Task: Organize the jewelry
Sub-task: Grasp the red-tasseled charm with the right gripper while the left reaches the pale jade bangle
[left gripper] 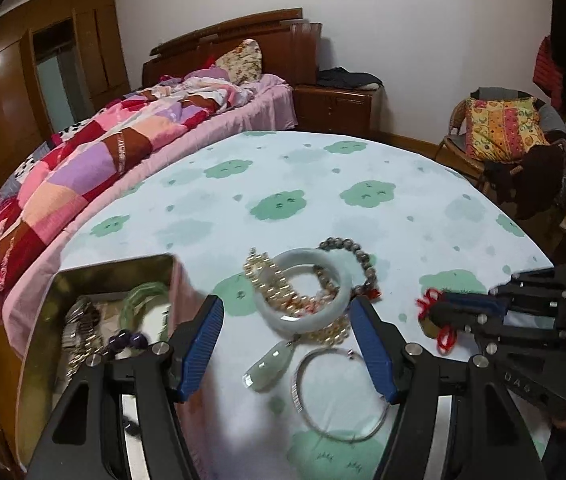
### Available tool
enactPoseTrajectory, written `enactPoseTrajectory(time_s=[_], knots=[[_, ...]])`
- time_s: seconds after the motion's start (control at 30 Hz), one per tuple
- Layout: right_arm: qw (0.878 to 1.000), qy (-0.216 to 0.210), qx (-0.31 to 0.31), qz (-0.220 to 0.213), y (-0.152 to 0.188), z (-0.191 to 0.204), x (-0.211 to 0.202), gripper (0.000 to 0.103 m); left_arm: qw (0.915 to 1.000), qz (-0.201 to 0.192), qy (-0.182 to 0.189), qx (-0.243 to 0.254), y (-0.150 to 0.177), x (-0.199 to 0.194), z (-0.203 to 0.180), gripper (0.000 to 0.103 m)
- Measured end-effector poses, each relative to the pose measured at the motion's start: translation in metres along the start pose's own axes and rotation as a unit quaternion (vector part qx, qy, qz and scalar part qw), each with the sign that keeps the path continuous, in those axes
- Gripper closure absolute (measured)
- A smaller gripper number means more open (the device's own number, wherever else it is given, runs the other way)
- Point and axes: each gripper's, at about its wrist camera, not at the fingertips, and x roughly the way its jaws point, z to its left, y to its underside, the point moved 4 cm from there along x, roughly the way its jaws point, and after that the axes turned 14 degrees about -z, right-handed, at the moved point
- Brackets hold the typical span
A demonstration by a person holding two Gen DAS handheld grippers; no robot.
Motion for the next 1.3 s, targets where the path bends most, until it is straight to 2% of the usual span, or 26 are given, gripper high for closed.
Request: enactPoseTrajectory(time_s=[0.17, 0.23, 0.33, 0.5, 0.57, 0.63, 0.67, 0.83, 1.03, 1.3], knots=[[0.999, 0.019, 0.023, -0.023, -0.015, -0.019, 0.001, 0.095, 0.9998, 0.012, 0.015, 0.008, 0.0, 0.02, -0.013, 0.038], [0.999, 0.023, 0.031, -0.023, -0.014, -0.022, 0.004, 0.095, 0.9995, 0.021, 0.019, 0.012, 0.001, 0.027, -0.015, 0.052], [0.999, 0.017, 0.038, -0.026, -0.016, -0.022, 0.004, 0.095, 0.9985, 0.039, 0.035, 0.015, 0.004, 0.04, -0.022, 0.065], [0.999, 0.012, 0.037, -0.025, -0.015, -0.02, 0.006, 0.095, 0.9972, 0.055, 0.05, 0.008, 0.011, 0.051, -0.028, 0.066], [0.999, 0.01, 0.036, -0.025, -0.015, -0.019, 0.006, 0.095, 0.9971, 0.056, 0.05, 0.007, 0.013, 0.053, -0.027, 0.071], [0.999, 0.009, 0.034, -0.025, -0.015, -0.019, 0.006, 0.095, 0.9971, 0.056, 0.051, 0.007, 0.012, 0.051, -0.026, 0.087], [0.999, 0.009, 0.034, -0.025, -0.015, -0.02, 0.006, 0.095, 0.9968, 0.057, 0.055, 0.007, 0.012, 0.05, -0.025, 0.089], [0.999, 0.009, 0.035, -0.025, -0.015, -0.019, 0.006, 0.095, 0.9968, 0.059, 0.053, -0.001, 0.014, 0.045, -0.022, 0.09], [0.999, 0.008, 0.036, -0.026, -0.015, -0.019, 0.005, 0.095, 0.9979, 0.031, 0.056, -0.015, 0.005, 0.02, -0.02, 0.092], [0.998, 0.006, 0.04, -0.037, -0.017, -0.02, 0.002, 0.095, 0.999, -0.006, 0.045, -0.005, -0.003, -0.005, -0.029, 0.092]])
